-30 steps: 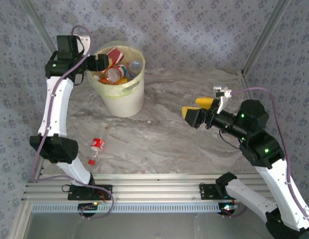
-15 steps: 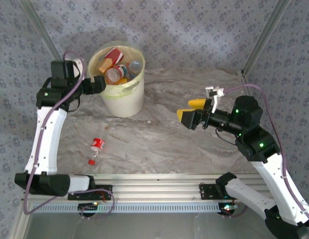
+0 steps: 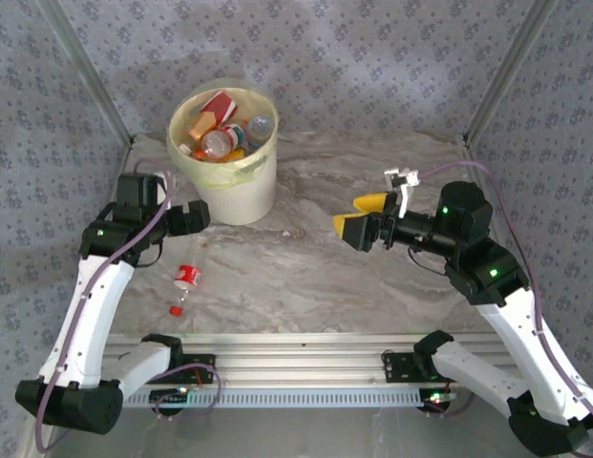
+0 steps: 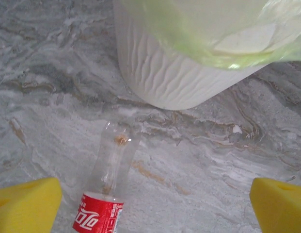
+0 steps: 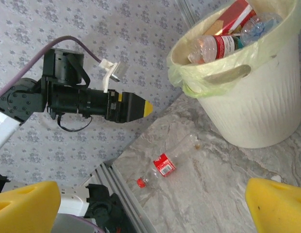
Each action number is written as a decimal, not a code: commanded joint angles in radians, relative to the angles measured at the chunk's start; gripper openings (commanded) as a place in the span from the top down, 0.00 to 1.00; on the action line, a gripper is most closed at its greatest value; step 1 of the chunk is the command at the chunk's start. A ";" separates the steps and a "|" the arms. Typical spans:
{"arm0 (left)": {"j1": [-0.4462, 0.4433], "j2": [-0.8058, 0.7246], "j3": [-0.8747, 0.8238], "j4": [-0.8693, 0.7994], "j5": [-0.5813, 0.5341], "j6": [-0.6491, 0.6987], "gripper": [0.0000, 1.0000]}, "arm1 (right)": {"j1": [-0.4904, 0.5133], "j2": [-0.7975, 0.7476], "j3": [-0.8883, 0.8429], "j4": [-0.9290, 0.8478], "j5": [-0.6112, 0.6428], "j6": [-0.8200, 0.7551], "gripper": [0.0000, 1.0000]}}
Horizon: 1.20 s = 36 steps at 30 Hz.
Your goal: Put the plastic bottles in the bin
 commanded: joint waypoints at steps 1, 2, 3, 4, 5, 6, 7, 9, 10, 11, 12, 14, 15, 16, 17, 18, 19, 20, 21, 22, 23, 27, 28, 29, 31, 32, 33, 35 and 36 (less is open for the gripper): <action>-0.007 -0.011 -0.044 -0.037 -0.035 -0.061 0.00 | 0.008 -0.003 -0.049 -0.014 0.033 0.010 0.00; -0.007 -0.014 -0.061 -0.043 -0.036 -0.073 0.00 | 0.009 -0.004 -0.061 -0.010 0.032 0.013 0.00; -0.007 -0.015 -0.081 -0.050 -0.039 -0.088 0.00 | 0.009 -0.004 -0.072 -0.005 0.034 0.015 0.00; -0.008 -0.018 -0.102 -0.050 -0.041 -0.096 0.00 | 0.010 -0.003 -0.082 -0.003 0.035 0.017 0.00; -0.008 -0.020 -0.125 -0.048 -0.038 -0.105 0.00 | 0.010 -0.001 -0.089 -0.004 0.038 0.019 0.00; -0.008 -0.019 -0.148 -0.045 -0.031 -0.115 0.00 | 0.012 0.000 -0.097 -0.004 0.041 0.019 0.00; -0.008 -0.018 -0.167 -0.039 -0.024 -0.120 0.00 | 0.012 0.000 -0.103 -0.003 0.041 0.018 0.00; -0.008 -0.004 -0.200 -0.036 -0.022 -0.127 0.00 | 0.015 -0.001 -0.118 0.003 0.048 0.019 0.00; -0.008 0.008 -0.213 -0.038 -0.020 -0.127 0.00 | 0.015 0.000 -0.125 0.010 0.050 0.019 0.00; -0.007 0.024 -0.224 -0.036 -0.019 -0.127 0.00 | 0.015 -0.001 -0.134 0.016 0.050 0.021 0.00; -0.007 0.045 -0.233 -0.036 -0.019 -0.125 0.00 | 0.015 0.000 -0.141 0.022 0.052 0.021 0.00; -0.008 0.089 -0.251 -0.030 -0.013 -0.131 0.00 | 0.015 0.005 -0.150 0.025 0.061 0.019 0.00; -0.006 0.109 -0.265 -0.018 -0.012 -0.136 0.00 | 0.015 0.011 -0.152 0.023 0.063 0.017 0.00; -0.006 0.128 -0.278 -0.002 -0.015 -0.142 0.00 | 0.015 0.014 -0.153 0.023 0.063 0.015 0.00; -0.006 0.144 -0.289 0.013 -0.014 -0.146 0.00 | 0.016 0.015 -0.154 0.022 0.062 0.015 0.00; -0.005 0.162 -0.302 0.032 -0.018 -0.149 0.00 | 0.016 0.017 -0.158 0.026 0.061 0.014 0.00; -0.005 0.182 -0.313 0.049 -0.022 -0.153 0.00 | 0.017 0.016 -0.164 0.031 0.057 0.015 0.00; -0.004 0.198 -0.320 0.061 -0.025 -0.154 0.01 | 0.017 0.017 -0.170 0.038 0.053 0.019 0.00; -0.003 0.217 -0.326 0.070 -0.033 -0.156 0.01 | 0.017 0.017 -0.176 0.043 0.051 0.020 0.00; -0.003 0.233 -0.332 0.081 -0.041 -0.153 0.02 | 0.017 0.016 -0.182 0.047 0.050 0.025 0.00; -0.001 0.245 -0.334 0.087 -0.049 -0.148 0.02 | 0.017 0.017 -0.190 0.051 0.051 0.029 0.00; 0.000 0.289 -0.337 0.102 -0.081 -0.145 0.05 | 0.019 0.016 -0.214 0.069 0.043 0.043 0.00; 0.000 0.302 -0.340 0.107 -0.083 -0.147 0.05 | 0.021 0.015 -0.215 0.070 0.045 0.043 0.00; 0.000 0.313 -0.342 0.108 -0.087 -0.148 0.05 | 0.022 0.013 -0.219 0.070 0.047 0.042 0.00; 0.000 0.338 -0.344 0.114 -0.084 -0.150 0.07 | 0.023 0.007 -0.221 0.067 0.053 0.042 0.00; 0.001 0.347 -0.348 0.119 -0.082 -0.151 0.07 | 0.023 0.005 -0.223 0.065 0.056 0.040 0.00; -0.001 0.352 -0.353 0.126 -0.080 -0.153 0.09 | 0.023 0.003 -0.225 0.064 0.058 0.040 0.00; 0.000 0.357 -0.359 0.131 -0.078 -0.156 0.13 | 0.023 0.004 -0.226 0.059 0.061 0.038 0.00; -0.002 0.359 -0.361 0.131 -0.078 -0.157 0.14 | 0.023 0.003 -0.227 0.059 0.059 0.038 0.00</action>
